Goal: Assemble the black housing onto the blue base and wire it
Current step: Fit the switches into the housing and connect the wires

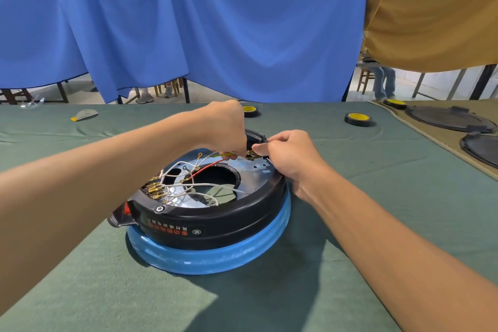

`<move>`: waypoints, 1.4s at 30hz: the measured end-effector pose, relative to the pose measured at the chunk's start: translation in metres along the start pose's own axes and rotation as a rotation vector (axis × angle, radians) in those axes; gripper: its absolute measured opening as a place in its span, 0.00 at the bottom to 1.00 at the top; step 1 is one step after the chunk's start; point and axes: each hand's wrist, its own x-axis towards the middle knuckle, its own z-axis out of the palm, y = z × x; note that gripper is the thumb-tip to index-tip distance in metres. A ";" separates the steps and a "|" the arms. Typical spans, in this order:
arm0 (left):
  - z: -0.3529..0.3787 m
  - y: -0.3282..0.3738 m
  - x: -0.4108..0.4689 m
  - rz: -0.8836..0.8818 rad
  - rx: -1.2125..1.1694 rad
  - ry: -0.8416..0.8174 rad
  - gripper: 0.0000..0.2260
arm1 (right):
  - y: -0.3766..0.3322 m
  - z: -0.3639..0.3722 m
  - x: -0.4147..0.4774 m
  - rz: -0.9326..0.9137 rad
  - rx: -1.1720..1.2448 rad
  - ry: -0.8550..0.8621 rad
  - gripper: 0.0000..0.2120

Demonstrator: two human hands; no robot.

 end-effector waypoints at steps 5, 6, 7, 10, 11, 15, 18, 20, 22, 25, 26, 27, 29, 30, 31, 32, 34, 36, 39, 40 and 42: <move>0.002 -0.003 0.003 0.052 -0.011 -0.096 0.05 | 0.001 -0.001 0.001 0.010 0.010 -0.004 0.07; 0.003 -0.003 0.004 0.061 -0.010 -0.068 0.04 | 0.001 -0.001 0.001 0.011 0.013 -0.004 0.07; 0.004 -0.004 0.004 0.073 -0.010 -0.025 0.03 | 0.001 -0.001 0.001 0.012 0.015 -0.004 0.06; 0.012 -0.009 0.001 0.113 -0.052 0.110 0.02 | 0.001 -0.002 0.001 0.015 0.020 -0.015 0.06; 0.015 -0.011 -0.002 0.116 -0.090 0.149 0.02 | 0.001 -0.002 0.000 0.016 0.027 -0.021 0.06; 0.031 -0.016 -0.010 0.117 -0.231 0.280 0.03 | 0.000 -0.004 -0.002 0.028 0.062 -0.037 0.06; 0.040 -0.015 -0.011 0.113 -0.244 0.350 0.02 | 0.001 -0.001 -0.003 0.040 0.120 0.006 0.09; 0.041 -0.014 -0.010 0.109 -0.229 0.369 0.02 | 0.002 0.001 -0.003 0.044 0.130 0.034 0.08; 0.041 -0.013 -0.008 0.101 -0.200 0.373 0.02 | 0.001 0.003 -0.004 0.047 0.121 0.047 0.07; 0.039 -0.010 -0.008 0.080 -0.197 0.359 0.03 | 0.001 0.004 -0.004 0.058 0.115 0.050 0.06; 0.037 -0.009 -0.008 0.070 -0.198 0.341 0.03 | 0.002 0.004 -0.004 0.064 0.125 0.048 0.06; 0.035 -0.008 -0.007 0.056 -0.204 0.316 0.04 | 0.002 0.004 -0.004 0.071 0.133 0.048 0.07; 0.029 -0.006 -0.003 0.000 -0.243 0.256 0.04 | 0.002 0.004 -0.003 0.076 0.136 0.051 0.07; 0.027 -0.005 -0.002 -0.026 -0.266 0.227 0.05 | 0.003 0.004 -0.003 0.074 0.133 0.052 0.07; 0.025 -0.004 0.000 -0.036 -0.276 0.205 0.05 | 0.002 0.004 -0.003 0.075 0.128 0.052 0.08; 0.024 -0.004 0.001 -0.033 -0.276 0.192 0.05 | 0.002 0.004 -0.003 0.077 0.119 0.048 0.08; 0.022 -0.004 0.002 -0.016 -0.258 0.177 0.05 | 0.002 0.003 -0.002 0.082 0.096 0.043 0.08; 0.021 -0.006 0.001 0.005 -0.252 0.151 0.04 | 0.003 0.002 -0.001 0.078 0.081 0.032 0.08; 0.020 -0.010 -0.004 0.038 -0.244 0.131 0.05 | 0.004 0.000 0.000 0.057 0.079 0.010 0.07; 0.021 -0.011 -0.005 0.042 -0.232 0.143 0.06 | 0.005 0.001 0.001 0.054 0.081 0.015 0.07; 0.021 -0.012 -0.008 0.035 -0.201 0.205 0.09 | 0.004 0.004 0.000 0.056 0.102 0.036 0.08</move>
